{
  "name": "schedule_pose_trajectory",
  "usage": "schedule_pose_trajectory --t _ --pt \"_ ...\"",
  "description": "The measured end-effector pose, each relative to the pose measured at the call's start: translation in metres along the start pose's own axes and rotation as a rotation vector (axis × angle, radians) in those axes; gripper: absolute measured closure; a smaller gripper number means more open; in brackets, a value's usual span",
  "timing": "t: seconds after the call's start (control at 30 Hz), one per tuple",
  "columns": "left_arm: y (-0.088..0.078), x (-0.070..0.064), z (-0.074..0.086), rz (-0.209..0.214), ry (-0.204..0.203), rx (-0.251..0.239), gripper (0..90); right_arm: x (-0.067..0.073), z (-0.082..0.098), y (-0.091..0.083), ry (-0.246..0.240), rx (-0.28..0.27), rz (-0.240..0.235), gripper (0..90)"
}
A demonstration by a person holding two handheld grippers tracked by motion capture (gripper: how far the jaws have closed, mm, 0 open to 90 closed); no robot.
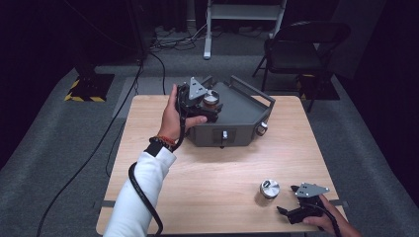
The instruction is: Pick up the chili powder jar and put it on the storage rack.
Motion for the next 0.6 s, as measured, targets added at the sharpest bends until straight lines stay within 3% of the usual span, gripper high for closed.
schedule_pose_trajectory --t 0.27,0.6 --pt "-0.007 -0.004 0.018 0.009 0.039 0.011 0.3 0.0 0.0 0.0 0.0 0.0 0.0 0.0" --pt "-0.014 -0.006 0.045 0.036 0.035 0.003 0.3 0.0 0.0 0.0 0.0 0.0 0.0 0.0"
Point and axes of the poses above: each handheld gripper's, and its own axes: y roughly forward along the jaws, z roughly out of its underside, x roughly to its left, the point moved 8 cm from there along y, roughly forward along the jaws, and after that the axes turned 11 degrees about -y, right-handed, at the moved point
